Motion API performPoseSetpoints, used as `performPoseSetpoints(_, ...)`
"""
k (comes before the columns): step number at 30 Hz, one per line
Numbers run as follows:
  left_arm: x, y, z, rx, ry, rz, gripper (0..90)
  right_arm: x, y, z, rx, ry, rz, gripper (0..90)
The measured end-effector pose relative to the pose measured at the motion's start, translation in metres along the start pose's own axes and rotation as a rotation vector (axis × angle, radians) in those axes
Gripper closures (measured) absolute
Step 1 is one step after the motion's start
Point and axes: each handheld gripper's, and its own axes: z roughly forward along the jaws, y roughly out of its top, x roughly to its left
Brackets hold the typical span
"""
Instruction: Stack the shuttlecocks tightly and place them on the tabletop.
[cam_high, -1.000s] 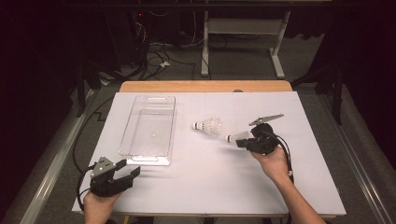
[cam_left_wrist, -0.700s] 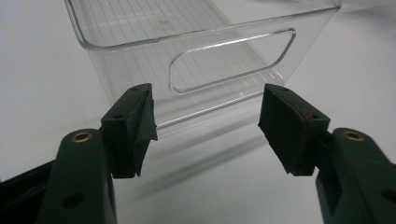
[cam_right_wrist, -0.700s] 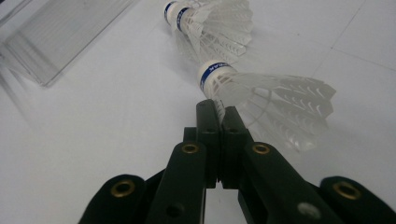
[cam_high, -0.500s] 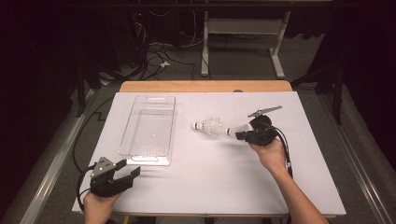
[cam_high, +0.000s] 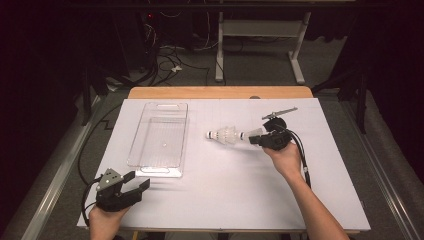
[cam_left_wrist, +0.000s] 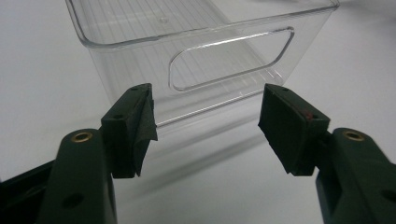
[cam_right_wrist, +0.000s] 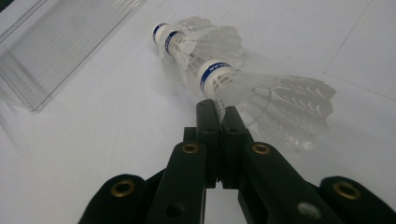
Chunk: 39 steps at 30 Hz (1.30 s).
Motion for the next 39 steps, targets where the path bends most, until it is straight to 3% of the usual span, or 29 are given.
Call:
performPoseSetpoints(24,0.000,0.000,0.001,0.008,-0.008,0.003,36.7,-0.011,0.008,0.026,0.021,0.010,0.049,90.0)
performPoseSetpoints(39,0.000,0.000,0.000,0.003,-0.011,0.000,36.8,0.000,0.011,0.045,0.024,0.032,0.028,90.0)
